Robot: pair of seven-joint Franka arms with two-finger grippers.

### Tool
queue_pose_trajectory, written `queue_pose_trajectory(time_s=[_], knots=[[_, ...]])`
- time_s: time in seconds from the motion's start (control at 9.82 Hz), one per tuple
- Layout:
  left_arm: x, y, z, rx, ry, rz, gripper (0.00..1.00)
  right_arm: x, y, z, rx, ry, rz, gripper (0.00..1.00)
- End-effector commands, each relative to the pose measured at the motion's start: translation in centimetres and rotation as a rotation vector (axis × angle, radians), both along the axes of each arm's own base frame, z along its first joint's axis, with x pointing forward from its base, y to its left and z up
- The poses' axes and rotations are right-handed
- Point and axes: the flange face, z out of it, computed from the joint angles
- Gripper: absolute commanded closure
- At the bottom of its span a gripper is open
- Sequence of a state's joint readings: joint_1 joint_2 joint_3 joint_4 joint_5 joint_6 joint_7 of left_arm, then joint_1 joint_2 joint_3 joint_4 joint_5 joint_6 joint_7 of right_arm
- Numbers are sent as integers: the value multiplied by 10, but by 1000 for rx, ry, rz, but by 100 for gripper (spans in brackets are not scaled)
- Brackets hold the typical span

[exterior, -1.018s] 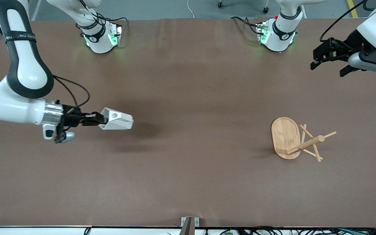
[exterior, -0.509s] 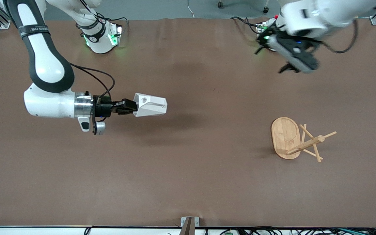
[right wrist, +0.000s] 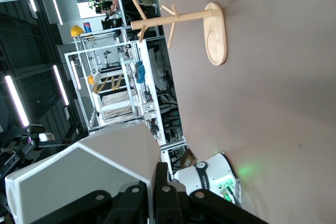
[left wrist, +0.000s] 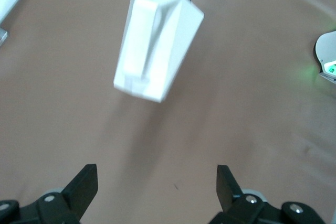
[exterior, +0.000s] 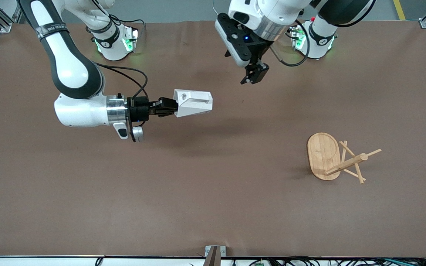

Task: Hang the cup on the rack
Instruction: 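Lift the cup with the right gripper while the left gripper approaches it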

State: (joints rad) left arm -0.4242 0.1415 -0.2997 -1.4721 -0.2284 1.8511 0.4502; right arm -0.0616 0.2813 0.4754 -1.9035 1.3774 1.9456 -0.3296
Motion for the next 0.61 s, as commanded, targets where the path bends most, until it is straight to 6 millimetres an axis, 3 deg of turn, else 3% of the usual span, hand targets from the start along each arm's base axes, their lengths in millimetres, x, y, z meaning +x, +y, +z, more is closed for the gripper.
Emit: queue_pose_trajectory(time_s=[0.0,0.2,0.51], knots=[[24,-28,-24,-26,-39,-120,0,-9,3,-7,32,17,-10,99],[17,-45,-31,-29,-42,-159,0,-12,9,-7,32,17,-2,99],[31,-56,-46,-58,-74,-179,0,-13,10,-5,32,14,0,99]])
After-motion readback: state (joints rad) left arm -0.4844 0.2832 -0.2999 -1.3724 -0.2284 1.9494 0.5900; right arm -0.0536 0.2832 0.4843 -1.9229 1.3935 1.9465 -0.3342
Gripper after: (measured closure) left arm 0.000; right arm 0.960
